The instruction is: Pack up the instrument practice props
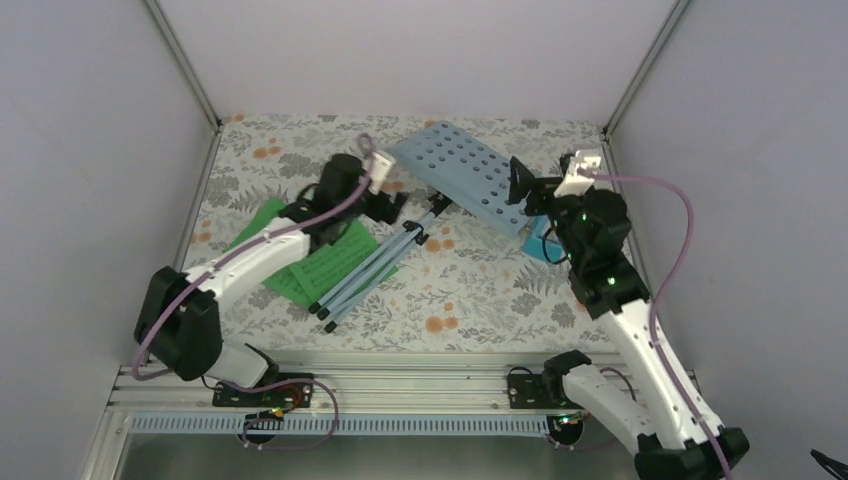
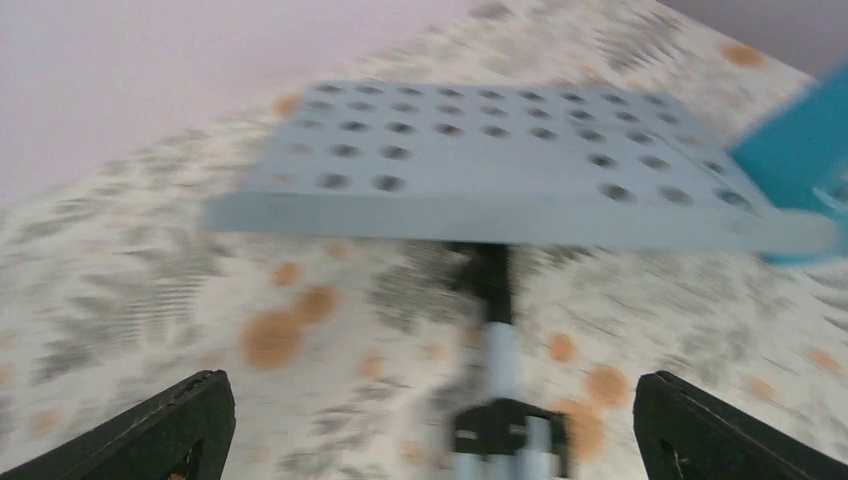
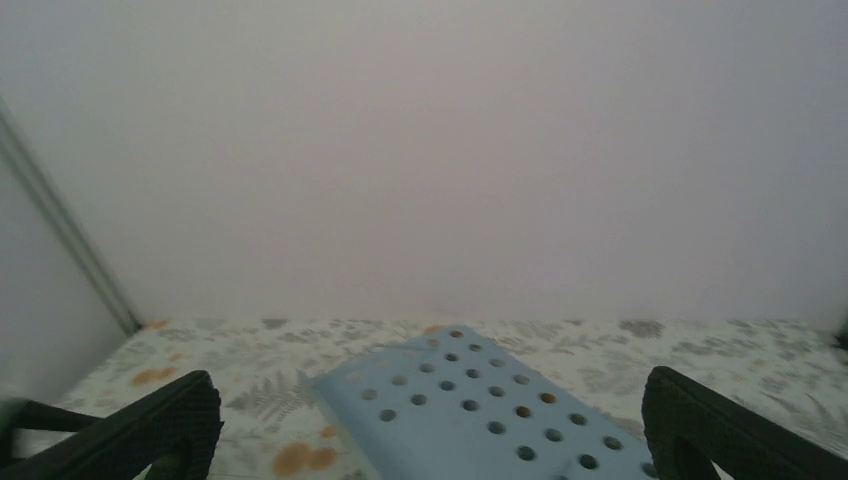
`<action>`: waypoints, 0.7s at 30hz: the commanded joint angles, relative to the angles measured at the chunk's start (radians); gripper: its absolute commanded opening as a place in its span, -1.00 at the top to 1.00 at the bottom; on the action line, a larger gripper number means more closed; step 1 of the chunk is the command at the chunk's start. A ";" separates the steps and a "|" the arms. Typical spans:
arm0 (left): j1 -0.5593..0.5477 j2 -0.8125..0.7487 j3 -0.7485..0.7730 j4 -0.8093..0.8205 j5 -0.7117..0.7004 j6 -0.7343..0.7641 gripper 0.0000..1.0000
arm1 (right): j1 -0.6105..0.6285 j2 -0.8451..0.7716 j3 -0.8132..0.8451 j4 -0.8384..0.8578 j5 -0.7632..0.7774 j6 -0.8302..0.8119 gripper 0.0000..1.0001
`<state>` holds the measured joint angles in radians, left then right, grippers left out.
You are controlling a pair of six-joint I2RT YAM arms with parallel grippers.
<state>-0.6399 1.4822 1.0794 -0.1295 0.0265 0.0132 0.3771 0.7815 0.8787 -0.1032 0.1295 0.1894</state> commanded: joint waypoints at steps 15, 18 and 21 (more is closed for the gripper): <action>0.931 -0.352 -0.524 0.437 0.022 -0.245 -1.00 | -0.997 0.084 -0.409 0.297 -0.168 0.223 -0.99; 0.930 -0.356 -0.645 0.583 -0.042 -0.214 -1.00 | -0.993 0.070 -0.564 0.517 -0.209 0.251 -0.92; 0.930 -0.348 -0.741 0.725 -0.056 -0.187 -1.00 | -0.912 0.080 -0.642 0.661 -0.188 0.239 -0.87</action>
<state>0.2897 1.1343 0.4294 0.3370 0.0265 -0.1944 -0.6029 0.8661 0.3153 0.2394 -0.0959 0.4026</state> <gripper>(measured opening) 1.000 0.940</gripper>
